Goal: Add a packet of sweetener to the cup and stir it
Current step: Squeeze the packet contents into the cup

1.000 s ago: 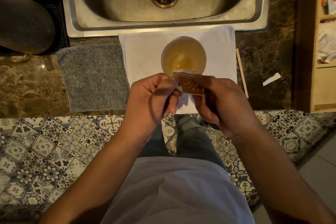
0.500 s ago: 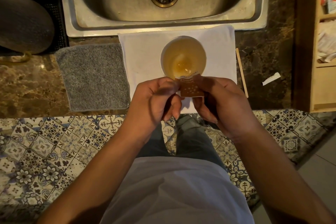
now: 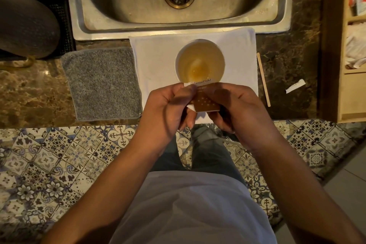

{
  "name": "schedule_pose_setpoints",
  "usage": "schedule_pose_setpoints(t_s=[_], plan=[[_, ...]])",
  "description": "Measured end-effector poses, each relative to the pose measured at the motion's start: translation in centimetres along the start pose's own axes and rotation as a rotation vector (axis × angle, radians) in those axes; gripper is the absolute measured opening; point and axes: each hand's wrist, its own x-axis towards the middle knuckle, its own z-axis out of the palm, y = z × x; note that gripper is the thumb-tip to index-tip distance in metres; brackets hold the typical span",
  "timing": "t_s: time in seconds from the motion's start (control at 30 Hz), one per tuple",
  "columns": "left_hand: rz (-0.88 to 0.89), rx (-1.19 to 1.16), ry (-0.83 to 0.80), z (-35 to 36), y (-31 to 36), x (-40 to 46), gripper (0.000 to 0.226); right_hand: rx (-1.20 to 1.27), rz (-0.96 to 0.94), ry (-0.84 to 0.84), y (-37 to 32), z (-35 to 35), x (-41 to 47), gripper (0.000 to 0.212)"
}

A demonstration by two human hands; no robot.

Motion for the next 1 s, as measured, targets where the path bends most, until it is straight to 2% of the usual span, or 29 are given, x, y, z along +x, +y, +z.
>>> schedule_pose_setpoints(t_s=[0.37,0.67,0.87,1.0], plan=[[0.033,-0.02,0.019,-0.3,-0.5,-0.1,0.029,-0.104,-0.081,0.064,-0.2,0.1,-0.1,0.032],[0.06,-0.012,0.016,-0.3,-0.3,-0.4,0.029,-0.152,-0.107,0.003,-0.3,0.1,-0.6,0.031],[0.087,-0.021,0.008,-0.2,0.0,-1.0,0.027,-0.145,-0.158,0.064,-0.2,0.1,-0.9,0.028],[0.113,0.024,-0.029,1.0,0.4,-1.8,0.023,-0.147,-0.228,0.149,-0.1,-1.2,-1.6,0.035]])
